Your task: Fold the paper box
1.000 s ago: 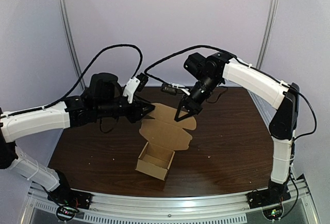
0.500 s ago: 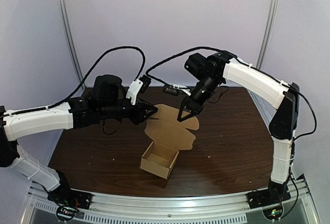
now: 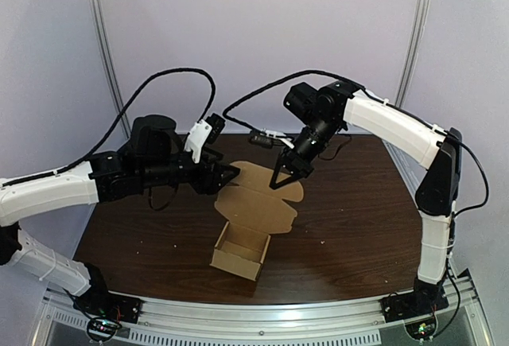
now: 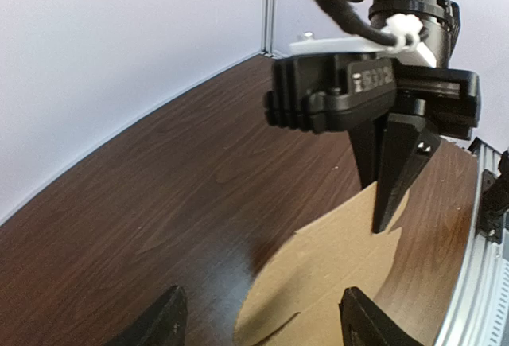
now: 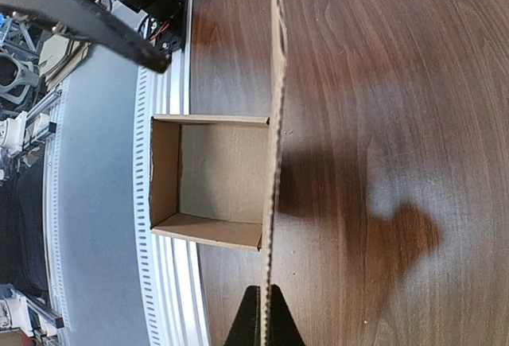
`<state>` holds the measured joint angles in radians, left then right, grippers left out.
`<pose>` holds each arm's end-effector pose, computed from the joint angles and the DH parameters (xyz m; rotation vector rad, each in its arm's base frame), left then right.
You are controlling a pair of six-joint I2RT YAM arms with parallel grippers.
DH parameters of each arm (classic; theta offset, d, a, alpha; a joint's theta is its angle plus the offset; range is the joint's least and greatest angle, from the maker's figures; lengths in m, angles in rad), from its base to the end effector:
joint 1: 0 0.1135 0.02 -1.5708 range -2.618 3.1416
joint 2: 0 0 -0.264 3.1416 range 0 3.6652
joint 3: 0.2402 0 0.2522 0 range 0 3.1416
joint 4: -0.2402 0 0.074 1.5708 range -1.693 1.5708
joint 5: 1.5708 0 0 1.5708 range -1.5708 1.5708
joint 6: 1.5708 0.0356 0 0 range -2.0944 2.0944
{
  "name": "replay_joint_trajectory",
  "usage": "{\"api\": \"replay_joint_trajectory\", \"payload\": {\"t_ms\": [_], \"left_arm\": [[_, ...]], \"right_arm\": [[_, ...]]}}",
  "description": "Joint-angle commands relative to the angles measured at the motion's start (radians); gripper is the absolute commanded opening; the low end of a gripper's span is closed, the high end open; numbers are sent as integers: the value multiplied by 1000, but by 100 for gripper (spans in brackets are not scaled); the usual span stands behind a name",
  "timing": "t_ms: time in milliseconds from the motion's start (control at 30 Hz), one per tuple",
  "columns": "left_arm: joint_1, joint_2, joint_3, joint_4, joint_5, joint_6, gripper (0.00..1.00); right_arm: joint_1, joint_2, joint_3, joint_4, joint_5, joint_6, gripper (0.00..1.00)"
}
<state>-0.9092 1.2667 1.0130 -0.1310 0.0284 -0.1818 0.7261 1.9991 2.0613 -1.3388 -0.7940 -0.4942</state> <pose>0.1803 -0.2331 0.3209 0.7405 1.8907 -0.7347 0.2816 0.2840 0.3341 -1.6923 2.1265 1.1761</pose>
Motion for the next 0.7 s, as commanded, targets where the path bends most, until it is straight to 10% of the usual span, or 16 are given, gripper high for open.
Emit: {"api": "replay_joint_trajectory", "payload": {"t_ms": [0,667], "left_arm": [[-3,4,-4,-20,-95,71,71],[-9,37,16,-18,203,-1,28]], "right_arm": [[2,-55,-19,-39,-51,-50,0],[3,-24,-7,40,31,69,0]]}}
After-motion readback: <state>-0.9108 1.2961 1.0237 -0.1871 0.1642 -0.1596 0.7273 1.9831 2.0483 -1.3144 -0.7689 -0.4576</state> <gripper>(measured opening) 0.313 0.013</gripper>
